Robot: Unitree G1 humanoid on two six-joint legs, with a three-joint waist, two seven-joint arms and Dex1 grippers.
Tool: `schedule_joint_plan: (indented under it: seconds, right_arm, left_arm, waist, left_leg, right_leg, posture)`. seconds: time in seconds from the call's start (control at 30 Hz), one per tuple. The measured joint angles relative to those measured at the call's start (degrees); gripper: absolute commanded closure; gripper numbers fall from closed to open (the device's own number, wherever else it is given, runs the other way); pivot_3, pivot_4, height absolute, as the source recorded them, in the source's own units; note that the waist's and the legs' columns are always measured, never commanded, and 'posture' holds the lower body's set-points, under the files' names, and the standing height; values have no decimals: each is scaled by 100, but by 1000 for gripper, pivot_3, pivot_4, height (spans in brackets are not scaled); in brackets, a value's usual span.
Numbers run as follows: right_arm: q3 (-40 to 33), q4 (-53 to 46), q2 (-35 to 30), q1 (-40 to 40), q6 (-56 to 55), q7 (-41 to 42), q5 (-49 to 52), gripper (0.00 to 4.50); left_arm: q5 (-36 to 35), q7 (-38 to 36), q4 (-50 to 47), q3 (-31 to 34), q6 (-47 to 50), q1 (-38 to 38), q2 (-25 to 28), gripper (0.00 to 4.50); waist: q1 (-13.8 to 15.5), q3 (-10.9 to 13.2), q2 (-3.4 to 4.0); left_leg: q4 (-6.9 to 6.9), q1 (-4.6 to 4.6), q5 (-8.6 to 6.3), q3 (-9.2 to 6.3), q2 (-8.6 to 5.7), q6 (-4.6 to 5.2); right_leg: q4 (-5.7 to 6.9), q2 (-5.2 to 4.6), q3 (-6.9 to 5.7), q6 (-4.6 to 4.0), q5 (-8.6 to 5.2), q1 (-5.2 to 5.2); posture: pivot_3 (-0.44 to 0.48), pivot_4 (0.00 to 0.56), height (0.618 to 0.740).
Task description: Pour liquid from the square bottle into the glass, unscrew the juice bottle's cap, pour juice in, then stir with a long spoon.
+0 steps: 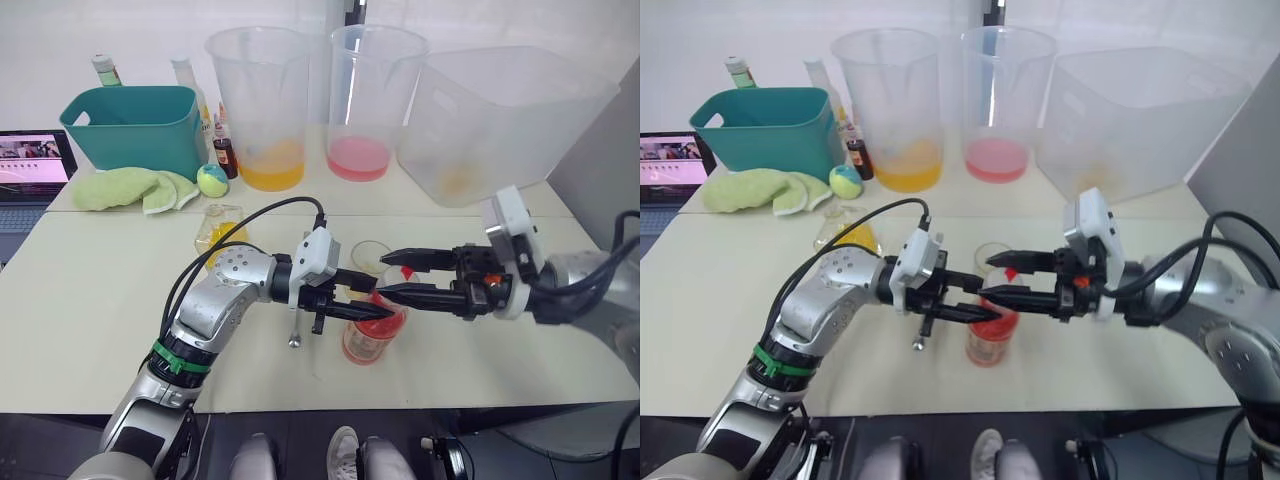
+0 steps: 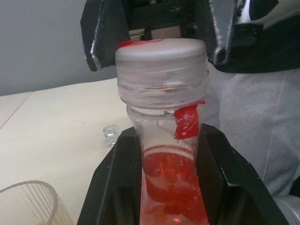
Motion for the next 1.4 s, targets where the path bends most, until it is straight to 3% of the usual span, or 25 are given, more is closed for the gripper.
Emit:
schedule_joint_plan:
  seconds: [0.17,0.27,0.53,0.63,0.77,0.93,1.17,1.3,1.4]
  right_arm:
    - [957,1389,446,-1292,-304,1757,-993,2837]
    - [1171,1823,651,-1655,-477,2433,-1377,2837]
    - [1101,1829,716,-1749,-338,2732,-1603,2837]
    - [917,1595,706,-1584,-83,2544,-1567,1470]
    - [457,1285,636,-1245,399,2064,-1318,75]
    - [-655,366,737,-850,804,880,-612,33]
    - [-1936,-1412,754,1011,1321,-1327,563,33]
    - [-2268,-2344,868,1911,1282,-2671,1074,33]
    - [-2264,-2681,916,2061,1146,-3360,1361,33]
  left_arm:
    - [-27,24,-22,66,23,57,84,3269]
    - [-46,23,-26,68,27,58,97,3269]
    - [-56,23,-41,57,3,47,96,3269]
    - [-60,-19,-42,35,-16,46,95,3269]
    - [-61,-56,-49,8,-41,34,87,3269]
    - [-55,-81,-43,-12,-54,23,52,3269]
    - [-55,-91,-47,-36,-154,81,5,3269]
    - [-51,-88,-45,-25,-158,101,9,3269]
    - [-49,-85,-38,-22,-156,97,8,3269]
  waist:
    - [-7,0,0]
    - [39,0,0]
    - [45,0,-1]
    - [58,0,0]
    - [68,2,3]
    - [98,3,6]
    - [195,3,10]
    - [182,2,11]
    - [173,2,16]
  left_leg:
    - [3,6,-4,19,10,-8]
    - [4,5,-7,20,10,-13]
    - [5,6,-11,19,10,-19]
    - [4,4,-11,16,9,-19]
    - [4,-3,-11,14,7,-20]
    - [-1,-2,-11,8,7,-20]
    - [-8,-5,-10,-5,2,-20]
    - [-15,-3,-10,-14,-1,-20]
    - [-13,-4,-7,-15,-2,-23]
  right_leg:
    - [8,0,-8,-2,1,-8]
    - [12,0,-9,-4,2,-8]
    - [23,0,-8,-3,3,-9]
    - [23,1,-8,-3,3,-9]
    - [26,1,-8,-3,3,-17]
    - [29,2,-8,-3,3,-17]
    - [25,3,-10,-4,3,-14]
    - [22,3,-11,-4,2,-10]
    - [20,3,-10,-4,2,-9]
  posture:
    - [0,150,730]
    - [0,150,730]
    - [0,150,730]
    - [0,150,730]
    - [0,150,730]
    - [0,150,730]
    - [0,150,730]
    - [0,150,730]
    - [0,150,730]
